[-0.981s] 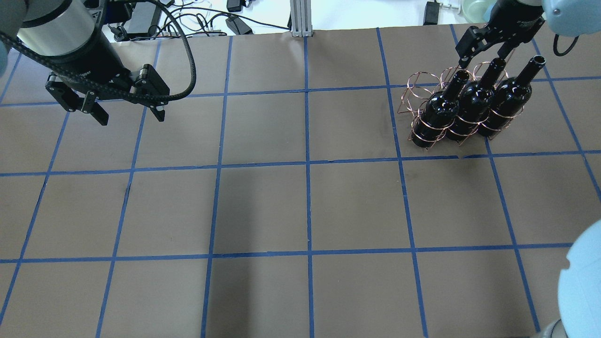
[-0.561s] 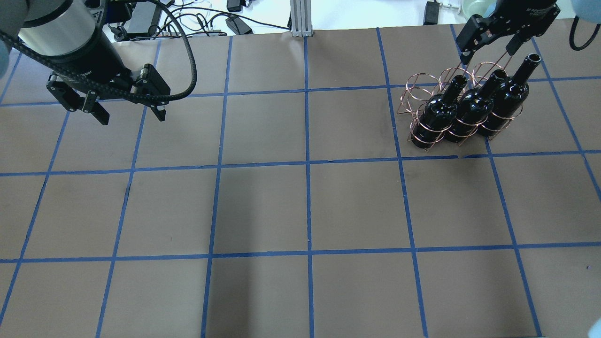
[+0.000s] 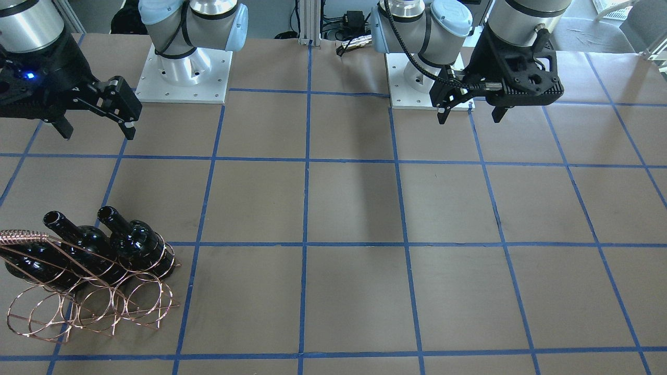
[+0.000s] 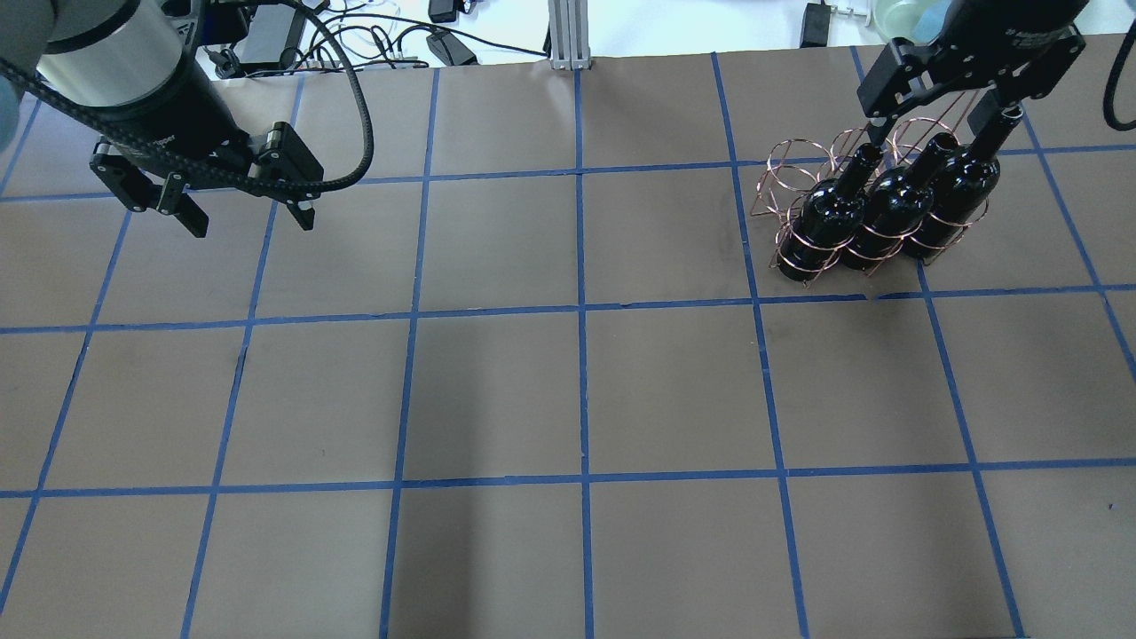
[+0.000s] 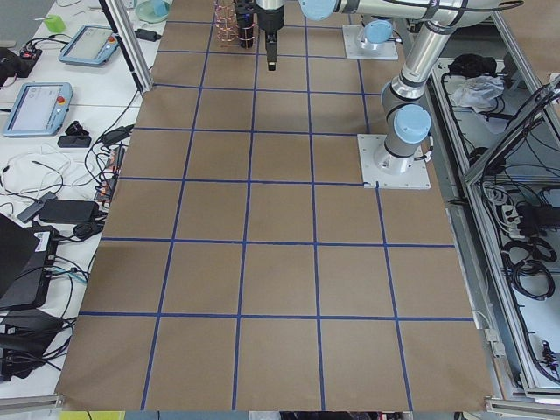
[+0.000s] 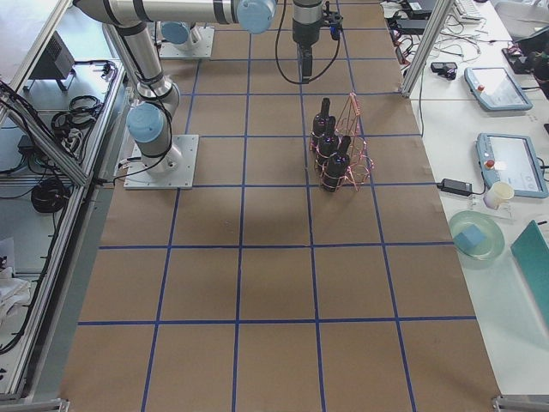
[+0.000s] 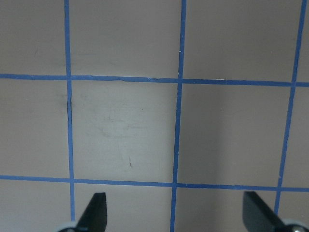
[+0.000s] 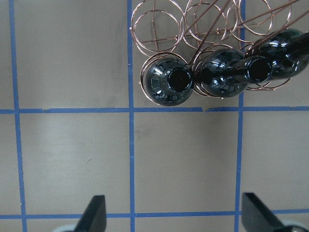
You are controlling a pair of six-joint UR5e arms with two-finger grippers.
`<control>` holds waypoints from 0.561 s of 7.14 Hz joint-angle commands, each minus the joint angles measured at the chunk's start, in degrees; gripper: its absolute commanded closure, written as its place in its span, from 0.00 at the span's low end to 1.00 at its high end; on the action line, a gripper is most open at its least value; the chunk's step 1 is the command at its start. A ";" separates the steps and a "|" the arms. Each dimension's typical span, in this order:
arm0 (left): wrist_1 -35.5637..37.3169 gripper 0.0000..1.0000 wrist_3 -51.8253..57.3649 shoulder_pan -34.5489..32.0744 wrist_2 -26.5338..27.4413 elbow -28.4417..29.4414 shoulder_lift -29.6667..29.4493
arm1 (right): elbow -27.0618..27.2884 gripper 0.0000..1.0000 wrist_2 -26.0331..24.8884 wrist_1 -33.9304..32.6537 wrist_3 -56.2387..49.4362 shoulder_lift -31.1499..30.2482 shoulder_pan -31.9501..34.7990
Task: Place wine into wine basket
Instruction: 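Open the right gripper and raise it off the bottle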
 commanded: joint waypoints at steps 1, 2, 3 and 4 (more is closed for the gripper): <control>0.91 0.00 0.08 -0.05 0.04 0.00 -0.10 | 0.95 0.00 -2.26 -2.12 1.56 -0.64 0.98; 0.82 0.00 0.08 -0.05 0.04 0.00 -0.10 | 0.95 0.00 -2.28 -2.22 2.60 -0.64 1.07; 0.82 0.00 0.08 -0.05 0.12 -0.09 -0.10 | 0.43 0.00 -2.19 -3.35 3.75 -0.38 1.42; 0.82 0.00 0.00 -0.05 0.12 -0.09 -0.10 | -0.27 0.00 -2.36 -4.50 4.10 0.75 3.60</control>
